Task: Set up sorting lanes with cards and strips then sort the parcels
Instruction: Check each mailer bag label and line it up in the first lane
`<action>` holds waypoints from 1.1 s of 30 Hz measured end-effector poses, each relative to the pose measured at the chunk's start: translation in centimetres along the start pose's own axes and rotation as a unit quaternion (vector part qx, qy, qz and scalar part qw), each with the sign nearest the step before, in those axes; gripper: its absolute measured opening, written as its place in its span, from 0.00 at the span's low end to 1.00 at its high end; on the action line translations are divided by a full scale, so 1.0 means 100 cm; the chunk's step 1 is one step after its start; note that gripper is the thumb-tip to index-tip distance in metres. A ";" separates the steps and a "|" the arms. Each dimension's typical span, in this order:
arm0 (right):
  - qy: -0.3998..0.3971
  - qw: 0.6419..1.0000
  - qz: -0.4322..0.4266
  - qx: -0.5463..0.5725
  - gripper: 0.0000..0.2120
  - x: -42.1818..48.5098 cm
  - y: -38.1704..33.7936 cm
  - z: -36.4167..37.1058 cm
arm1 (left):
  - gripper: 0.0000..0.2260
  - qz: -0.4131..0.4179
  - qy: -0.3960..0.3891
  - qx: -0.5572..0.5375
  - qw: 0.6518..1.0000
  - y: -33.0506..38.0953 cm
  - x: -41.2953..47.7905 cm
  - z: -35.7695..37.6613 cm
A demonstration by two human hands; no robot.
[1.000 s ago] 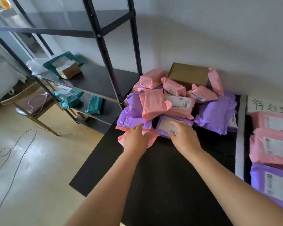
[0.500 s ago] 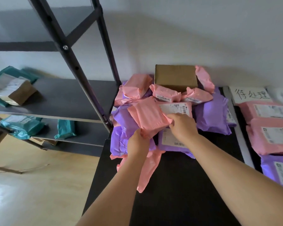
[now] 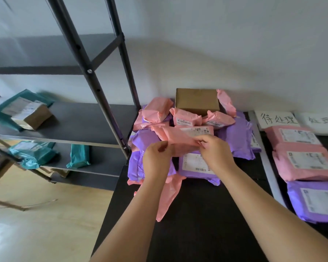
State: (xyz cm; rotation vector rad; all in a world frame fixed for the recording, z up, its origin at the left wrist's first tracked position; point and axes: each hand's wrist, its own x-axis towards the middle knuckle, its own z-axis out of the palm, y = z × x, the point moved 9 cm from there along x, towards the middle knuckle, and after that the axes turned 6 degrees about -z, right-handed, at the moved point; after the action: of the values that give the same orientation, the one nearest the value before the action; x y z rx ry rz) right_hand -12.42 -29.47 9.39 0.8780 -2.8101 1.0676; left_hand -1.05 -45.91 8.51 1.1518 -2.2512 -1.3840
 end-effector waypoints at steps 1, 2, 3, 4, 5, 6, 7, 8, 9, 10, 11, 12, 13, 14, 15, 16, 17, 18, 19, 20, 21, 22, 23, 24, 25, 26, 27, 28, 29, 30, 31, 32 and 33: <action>0.006 1.000 -0.002 0.018 0.15 -0.008 -0.001 -0.010 | 0.10 -0.001 0.009 -0.015 1.000 0.007 -0.008 -0.004; 0.014 0.999 0.000 0.041 0.15 -0.016 -0.002 -0.022 | 0.10 -0.001 0.014 -0.030 0.999 0.013 -0.017 -0.008; 0.021 0.997 0.007 0.068 0.16 -0.025 -0.001 -0.034 | 0.10 0.001 0.018 -0.045 0.999 0.019 -0.025 -0.010; 0.026 0.995 0.012 0.095 0.18 -0.034 0.001 -0.046 | 0.10 0.007 0.023 -0.064 0.998 0.027 -0.035 -0.011; 0.027 0.992 0.014 0.120 0.20 -0.044 0.002 -0.058 | 0.09 0.010 0.028 -0.084 0.996 0.036 -0.045 -0.013; 0.027 0.990 0.012 0.141 0.21 -0.053 0.003 -0.071 | 0.08 0.010 0.030 -0.106 0.994 0.045 -0.054 -0.013; 0.025 0.987 0.009 0.156 0.22 -0.062 0.005 -0.082 | 0.07 0.007 0.029 -0.127 0.991 0.051 -0.064 -0.014; 0.024 0.986 0.008 0.166 0.22 -0.072 0.006 -0.094 | 0.07 0.000 0.025 -0.147 0.989 0.056 -0.073 -0.013; 0.024 0.985 0.007 0.172 0.21 -0.081 0.006 -0.105 | 0.06 -0.006 0.020 -0.162 0.987 0.061 -0.082 -0.013; 0.029 0.983 0.008 0.178 0.20 -0.088 0.007 -0.115 | 0.05 -0.010 0.014 -0.174 0.985 0.066 -0.091 -0.013; 0.037 0.982 0.009 0.187 0.18 -0.095 0.008 -0.125 | 0.06 -0.014 0.009 -0.185 0.983 0.071 -0.099 -0.013; 0.046 0.979 0.012 0.197 0.15 -0.101 0.008 -0.135 | 0.07 -0.019 0.004 -0.194 0.981 0.076 -0.107 -0.012; 0.056 0.977 0.012 0.207 0.11 -0.106 0.008 -0.145 | 0.09 -0.026 -0.002 -0.201 0.979 0.080 -0.115 -0.011; 0.068 0.974 0.010 0.215 0.07 -0.111 0.008 -0.156 | 0.12 -0.031 -0.008 -0.204 0.979 0.086 -0.123 -0.010; 0.080 0.972 0.006 0.221 0.04 -0.115 0.008 -0.168 | 0.14 -0.032 -0.016 -0.205 0.978 0.092 -0.131 -0.009; 0.092 0.969 0.002 0.229 0.02 -0.118 0.006 -0.179 | 0.16 -0.029 -0.026 -0.208 0.977 0.098 -0.138 -0.008; 0.104 0.966 -0.003 0.237 0.01 -0.122 0.005 -0.190 | 0.16 -0.025 -0.039 -0.212 0.976 0.104 -0.145 -0.006; 0.119 0.961 -0.005 0.249 0.01 -0.126 0.004 -0.200 | 0.15 -0.016 -0.053 -0.216 0.975 0.111 -0.152 -0.004; 0.139 0.954 -0.004 0.267 0.02 -0.129 0.004 -0.210 | 0.13 -0.005 -0.066 -0.219 0.974 0.117 -0.158 -0.004; 0.162 0.943 -0.001 0.290 0.03 -0.132 0.005 -0.219 | 0.14 0.012 -0.079 -0.222 0.972 0.124 -0.164 -0.003; 0.186 0.931 0.004 0.314 0.04 -0.136 0.006 -0.228 | 0.16 0.035 -0.096 -0.225 0.969 0.131 -0.170 -0.002; 0.207 0.918 0.011 0.339 0.04 -0.139 0.006 -0.236 | 0.17 0.067 -0.115 -0.218 0.967 0.140 -0.175 0.000; 0.225 0.904 0.021 0.364 0.04 -0.141 0.007 -0.243 | 0.18 0.102 -0.133 -0.203 0.965 0.148 -0.181 0.002; 0.239 0.890 0.030 0.387 0.04 -0.143 0.008 -0.249 | 0.18 0.130 -0.151 -0.190 0.961 0.154 -0.187 0.005; 0.250 0.879 0.037 0.405 0.06 -0.145 0.008 -0.255 | 0.16 0.144 -0.169 -0.184 0.958 0.158 -0.193 0.008; 0.257 0.871 0.042 0.416 0.07 -0.147 0.008 -0.259 | 0.13 0.146 -0.188 -0.187 0.953 0.160 -0.197 0.011; 0.262 0.864 0.047 0.427 0.06 -0.148 0.008 -0.263 | 0.10 0.143 -0.202 -0.192 0.949 0.161 -0.201 0.014; 0.265 0.858 0.053 0.437 0.05 -0.149 0.008 -0.265 | 0.09 0.139 -0.206 -0.195 0.949 0.160 -0.202 0.016; 0.267 0.852 0.058 0.447 0.03 -0.150 0.009 -0.267 | 0.09 0.134 -0.197 -0.193 0.952 0.158 -0.203 0.015; 0.268 0.847 0.061 0.455 0.03 -0.151 0.010 -0.267 | 0.08 0.129 -0.180 -0.188 0.957 0.157 -0.204 0.014; 0.269 0.844 0.064 0.460 0.03 -0.152 0.010 -0.268 | 0.07 0.125 -0.160 -0.185 0.962 0.156 -0.204 0.011; 0.273 0.845 0.065 0.456 0.03 -0.153 0.011 -0.269 | 0.05 0.122 -0.143 -0.188 0.964 0.156 -0.205 0.008; 0.277 0.850 0.064 0.443 0.03 -0.154 0.011 -0.271 | 0.04 0.117 -0.131 -0.197 0.965 0.157 -0.206 0.005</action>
State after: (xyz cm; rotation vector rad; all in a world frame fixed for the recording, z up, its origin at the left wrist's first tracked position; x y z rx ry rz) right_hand -4.90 -4.45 26.38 0.2597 -1.8504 2.2530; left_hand 4.40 -26.76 25.04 0.5846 -2.0505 -1.8560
